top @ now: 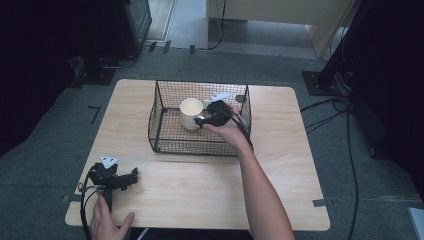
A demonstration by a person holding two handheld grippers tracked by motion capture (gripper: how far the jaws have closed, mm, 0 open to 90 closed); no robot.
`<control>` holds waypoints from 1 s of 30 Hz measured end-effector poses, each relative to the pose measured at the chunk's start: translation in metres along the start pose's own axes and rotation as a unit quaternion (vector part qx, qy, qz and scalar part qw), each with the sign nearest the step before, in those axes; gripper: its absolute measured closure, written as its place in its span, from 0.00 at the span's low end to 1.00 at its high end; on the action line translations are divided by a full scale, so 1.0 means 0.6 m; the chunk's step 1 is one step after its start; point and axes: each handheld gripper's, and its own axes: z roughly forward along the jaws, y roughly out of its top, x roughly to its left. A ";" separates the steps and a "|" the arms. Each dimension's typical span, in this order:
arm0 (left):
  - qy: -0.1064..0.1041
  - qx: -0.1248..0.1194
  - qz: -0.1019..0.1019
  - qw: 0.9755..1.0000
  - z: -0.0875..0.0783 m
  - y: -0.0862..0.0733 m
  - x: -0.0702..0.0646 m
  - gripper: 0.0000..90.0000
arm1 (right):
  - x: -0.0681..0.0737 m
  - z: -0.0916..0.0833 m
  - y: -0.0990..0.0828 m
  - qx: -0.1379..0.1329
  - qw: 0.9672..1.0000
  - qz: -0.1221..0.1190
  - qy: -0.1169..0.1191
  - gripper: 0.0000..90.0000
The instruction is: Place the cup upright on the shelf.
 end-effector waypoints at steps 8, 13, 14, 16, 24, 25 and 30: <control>0.000 0.000 0.000 1.000 0.000 0.000 0.000 0.00 | 0.001 -0.029 0.010 -0.081 0.996 0.017 -0.046 0.11; 0.000 0.000 0.000 1.000 0.000 0.000 0.000 0.00 | -0.001 -0.053 0.018 -0.126 0.990 0.018 -0.063 0.10; 0.000 0.000 0.000 1.000 0.000 0.000 0.000 0.00 | -0.001 -0.057 0.020 -0.133 0.989 0.021 -0.060 0.10; 0.000 0.000 0.000 1.000 0.000 0.000 0.000 0.00 | 0.000 -0.066 0.023 -0.144 0.988 0.022 -0.058 0.09; 0.000 0.000 0.000 1.000 0.000 0.000 0.000 0.00 | 0.014 -0.089 0.027 -0.154 0.987 0.018 -0.053 0.09; 0.000 0.000 0.000 1.000 0.000 0.000 0.000 0.00 | 0.017 -0.092 0.027 -0.155 0.987 0.018 -0.049 0.09; 0.000 0.000 0.000 1.000 0.000 0.000 0.000 0.00 | 0.035 -0.108 0.023 -0.157 0.987 0.011 -0.038 0.07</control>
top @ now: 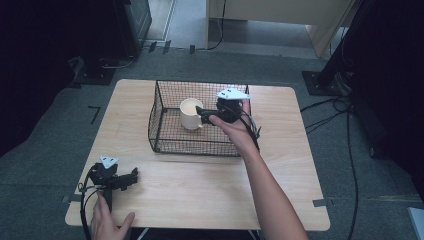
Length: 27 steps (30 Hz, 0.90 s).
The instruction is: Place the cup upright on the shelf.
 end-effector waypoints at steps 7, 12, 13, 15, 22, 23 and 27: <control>0.000 0.000 0.000 1.000 0.000 0.000 0.000 0.00 | 0.014 -0.026 -0.011 -0.003 1.000 -0.001 0.007 0.07; 0.000 -0.001 0.000 1.000 0.000 0.000 0.000 0.00 | 0.016 -0.046 -0.026 -0.002 1.000 -0.001 0.011 0.07; 0.000 -0.001 0.000 1.000 0.000 0.000 0.000 0.00 | 0.016 -0.055 -0.031 -0.004 1.000 -0.001 0.013 0.07; 0.000 -0.001 -0.001 1.000 0.000 0.000 0.000 0.00 | 0.016 -0.065 -0.037 -0.004 1.000 -0.001 0.015 0.07; 0.000 -0.001 -0.001 1.000 0.000 0.000 0.000 0.00 | 0.019 -0.094 -0.054 -0.009 1.000 -0.007 0.018 0.07; 0.000 -0.001 -0.001 1.000 0.000 0.000 0.000 0.00 | 0.019 -0.099 -0.057 -0.009 1.000 -0.010 0.017 0.07; 0.000 -0.001 0.000 1.000 0.000 0.000 0.000 0.00 | 0.020 -0.118 -0.078 -0.005 1.000 -0.014 0.017 0.07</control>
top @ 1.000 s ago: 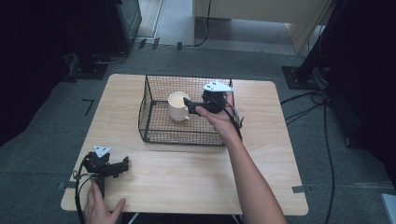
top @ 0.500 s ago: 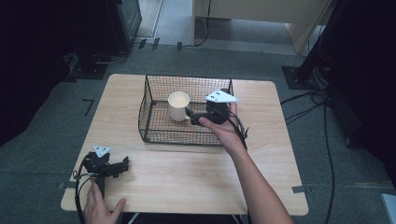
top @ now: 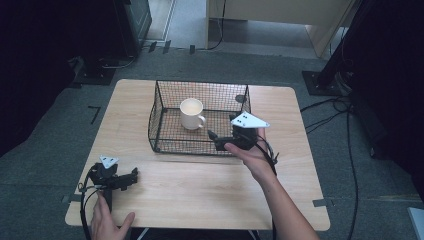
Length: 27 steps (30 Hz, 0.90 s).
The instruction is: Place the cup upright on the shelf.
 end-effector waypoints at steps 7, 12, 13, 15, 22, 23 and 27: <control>0.000 0.000 0.001 1.000 0.000 0.000 0.000 0.00 | -0.002 -0.024 -0.026 0.004 1.000 -0.001 0.001 0.07; 0.000 -0.001 -0.001 1.000 0.000 0.000 0.000 0.00 | -0.007 -0.041 -0.045 0.008 1.000 0.004 0.002 0.08; 0.000 0.000 0.000 1.000 0.000 0.000 0.000 0.00 | -0.008 -0.048 -0.051 0.008 1.000 0.005 0.002 0.08; 0.000 0.000 0.000 1.000 0.000 0.000 0.000 0.00 | -0.009 -0.052 -0.054 0.008 1.000 0.006 0.002 0.08; 0.000 0.001 0.000 1.000 0.000 0.000 0.000 0.00 | -0.011 -0.078 -0.075 0.011 1.000 0.001 0.002 0.08; 0.000 0.000 0.000 1.000 0.000 0.000 0.000 0.00 | -0.012 -0.082 -0.080 0.011 1.000 0.000 0.002 0.08; 0.000 0.001 0.001 1.000 0.000 0.000 0.000 0.00 | -0.019 -0.097 -0.099 0.016 1.000 0.003 -0.003 0.08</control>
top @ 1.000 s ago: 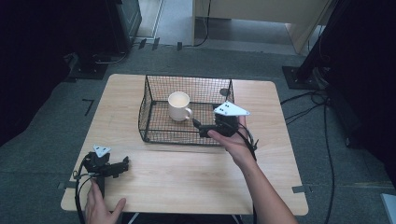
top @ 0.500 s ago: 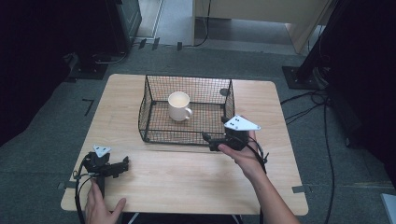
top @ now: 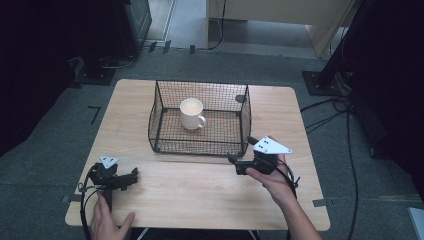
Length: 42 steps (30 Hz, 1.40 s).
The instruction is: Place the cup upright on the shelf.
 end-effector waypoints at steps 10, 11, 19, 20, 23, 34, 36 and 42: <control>0.000 0.000 0.000 1.000 0.000 0.000 0.000 0.00 | -0.035 -0.038 -0.044 0.005 1.000 0.020 -0.022 0.08; 0.000 0.000 0.000 1.000 0.000 0.000 0.000 0.00 | -0.042 -0.044 -0.053 0.007 0.999 0.025 -0.028 0.08; 0.000 0.000 0.000 1.000 0.000 0.000 0.000 0.00 | -0.062 -0.062 -0.082 0.018 0.998 0.038 -0.045 0.08; 0.000 0.000 0.000 1.000 0.000 0.000 0.000 0.00 | -0.068 -0.065 -0.091 0.021 0.998 0.043 -0.050 0.08; 0.000 0.000 0.000 1.000 0.000 0.000 0.000 0.00 | -0.075 -0.069 -0.104 0.028 0.997 0.048 -0.055 0.08; 0.000 0.000 0.000 1.000 0.000 0.000 0.000 0.00 | -0.098 -0.091 -0.142 0.052 0.993 0.062 -0.081 0.08; 0.000 0.000 0.000 1.000 0.000 0.000 0.000 0.00 | -0.104 -0.098 -0.149 0.055 0.992 0.067 -0.088 0.08; 0.000 0.000 0.000 1.000 0.000 0.000 0.000 0.00 | -0.122 -0.119 -0.172 0.065 0.989 0.079 -0.106 0.08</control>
